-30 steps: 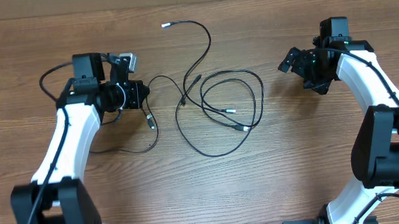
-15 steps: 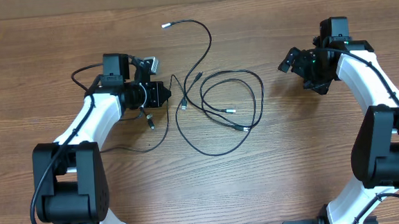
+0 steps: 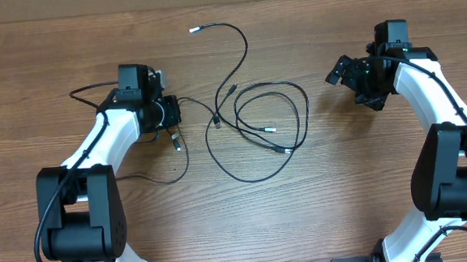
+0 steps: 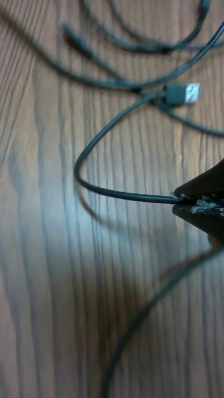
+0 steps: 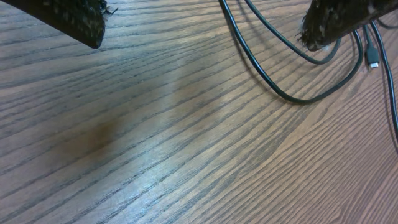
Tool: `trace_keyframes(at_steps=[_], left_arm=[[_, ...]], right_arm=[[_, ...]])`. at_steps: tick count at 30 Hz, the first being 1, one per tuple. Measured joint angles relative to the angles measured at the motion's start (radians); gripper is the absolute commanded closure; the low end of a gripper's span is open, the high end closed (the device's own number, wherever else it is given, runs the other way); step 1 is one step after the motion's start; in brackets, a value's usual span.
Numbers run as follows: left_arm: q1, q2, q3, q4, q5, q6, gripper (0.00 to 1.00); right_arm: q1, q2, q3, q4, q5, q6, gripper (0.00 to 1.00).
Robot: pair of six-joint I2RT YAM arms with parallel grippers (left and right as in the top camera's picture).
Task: Untangle cables
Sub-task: 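Drag the grasped cable with the left gripper toward the left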
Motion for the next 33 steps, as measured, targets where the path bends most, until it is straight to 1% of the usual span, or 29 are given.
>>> trace_keyframes(at_steps=[7,20,25,33], left_arm=[[0.028,0.0,0.0,-0.029,-0.11,-0.07,0.96],[0.137,0.0,0.0,-0.067,-0.193,-0.116,0.94],[0.166,0.0,0.0,-0.101,-0.264,-0.137,0.89],[0.272,0.0,0.0,-0.126,-0.289,-0.182,0.89]], right_arm=[[0.0,0.0,0.0,0.0,0.0,0.0,0.0],[0.0,0.0,0.0,0.0,0.0,0.0,0.0],[0.0,0.0,0.0,0.0,0.0,0.0,0.0],[0.0,0.0,0.0,-0.001,0.0,0.0,0.0]])
